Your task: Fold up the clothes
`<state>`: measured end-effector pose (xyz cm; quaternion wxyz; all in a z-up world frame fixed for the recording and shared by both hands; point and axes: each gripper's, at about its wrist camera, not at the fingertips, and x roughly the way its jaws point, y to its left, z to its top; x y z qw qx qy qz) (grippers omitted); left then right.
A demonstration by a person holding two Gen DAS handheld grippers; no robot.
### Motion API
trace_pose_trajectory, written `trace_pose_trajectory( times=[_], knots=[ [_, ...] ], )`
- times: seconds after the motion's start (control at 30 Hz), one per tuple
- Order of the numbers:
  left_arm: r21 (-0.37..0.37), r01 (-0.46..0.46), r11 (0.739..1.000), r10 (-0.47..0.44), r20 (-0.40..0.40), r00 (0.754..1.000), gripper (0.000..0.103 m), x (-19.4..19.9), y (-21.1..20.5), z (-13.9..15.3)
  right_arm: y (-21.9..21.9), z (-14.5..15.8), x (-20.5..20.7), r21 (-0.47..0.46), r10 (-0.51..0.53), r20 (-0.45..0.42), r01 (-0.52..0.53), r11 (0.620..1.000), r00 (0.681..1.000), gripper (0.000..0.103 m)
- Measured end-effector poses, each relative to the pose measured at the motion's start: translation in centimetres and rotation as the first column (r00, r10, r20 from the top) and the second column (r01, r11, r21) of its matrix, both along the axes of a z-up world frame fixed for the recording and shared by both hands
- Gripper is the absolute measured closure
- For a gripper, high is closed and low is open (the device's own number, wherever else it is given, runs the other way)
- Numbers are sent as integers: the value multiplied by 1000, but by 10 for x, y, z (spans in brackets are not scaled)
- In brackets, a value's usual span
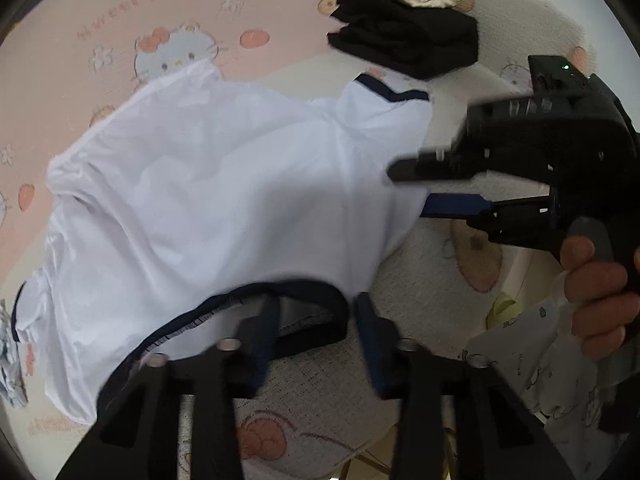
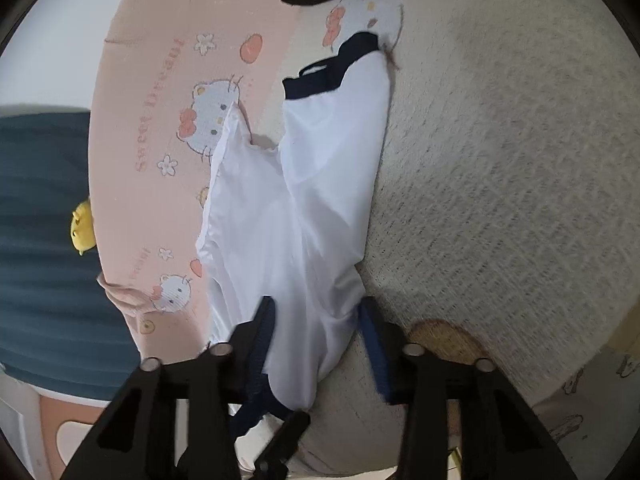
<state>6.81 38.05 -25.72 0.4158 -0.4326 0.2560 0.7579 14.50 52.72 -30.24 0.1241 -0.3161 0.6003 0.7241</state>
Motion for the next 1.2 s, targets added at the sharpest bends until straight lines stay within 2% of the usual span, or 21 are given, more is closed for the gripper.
trace_pose_trajectory(
  times=[0.03, 0.1, 0.23, 0.37, 0.47, 0.6, 0.63, 0.67, 0.7, 0.73, 0.77, 0.87, 0.93, 1.07, 1.2],
  knots=[
    [2, 1, 1000, -1, 8, 1000, 84, 0, 0, -1, -2, 0, -3, 26, 9, 24, -9, 1000, 1000, 94],
    [7, -2, 1000, 2, -6, 1000, 92, 2, 0, 1, -5, 3, -6, 69, 17, 53, -21, 997, 998, 96],
    [8, -56, 998, 56, -61, 997, 96, -1, -3, 9, -5, 16, 0, 151, -12, 89, -2, 988, 996, 97],
    [9, -125, 992, 125, 21, 992, 96, -20, -15, 8, 4, 11, 10, 108, -33, 101, 22, 994, 994, 97],
    [48, -157, 986, 152, 85, 985, 96, -26, -29, 10, 2, 10, 11, 98, -14, 94, 5, 995, 995, 97],
    [129, -237, 963, 196, 267, 943, 94, -38, -43, 15, -3, 11, 13, 79, -20, 91, 13, 997, 996, 91],
    [136, -252, 958, 201, 304, 931, 92, -40, -44, 16, -3, 13, 15, 74, -29, 85, 23, 997, 996, 84],
    [142, -256, 956, 200, 322, 926, 84, -40, -43, 17, -3, 15, 17, 70, -39, 78, 34, 997, 996, 79],
    [155, -255, 954, 194, 327, 925, 64, -39, -43, 19, -3, 16, 19, 66, -50, 75, 45, 997, 996, 72],
    [167, -257, 952, 193, 324, 926, 49, -37, -43, 22, -3, 17, 22, 62, -61, 72, 56, 996, 996, 66],
    [177, -264, 948, 198, 319, 927, 29, -37, -43, 23, -4, 18, 25, 57, -75, 68, 71, 996, 995, 64],
    [193, -270, 943, 198, 327, 924, 28, -36, -41, 25, -3, 19, 33, 33, -116, 56, 114, 993, 992, 63],
    [168, -263, 950, 201, 316, 927, 28, -37, -37, 22, -3, 18, 34, 22, -125, 56, 124, 992, 991, 63],
    [132, -251, 959, 202, 302, 932, 28, -39, -25, 16, 0, 16, 30, 30, -108, 58, 106, 994, 993, 63],
    [122, -253, 960, 203, 319, 926, 28, -42, -17, 10, 5, 14, 21, 51, -84, 44, 82, 995, 995, 63]
  ],
)
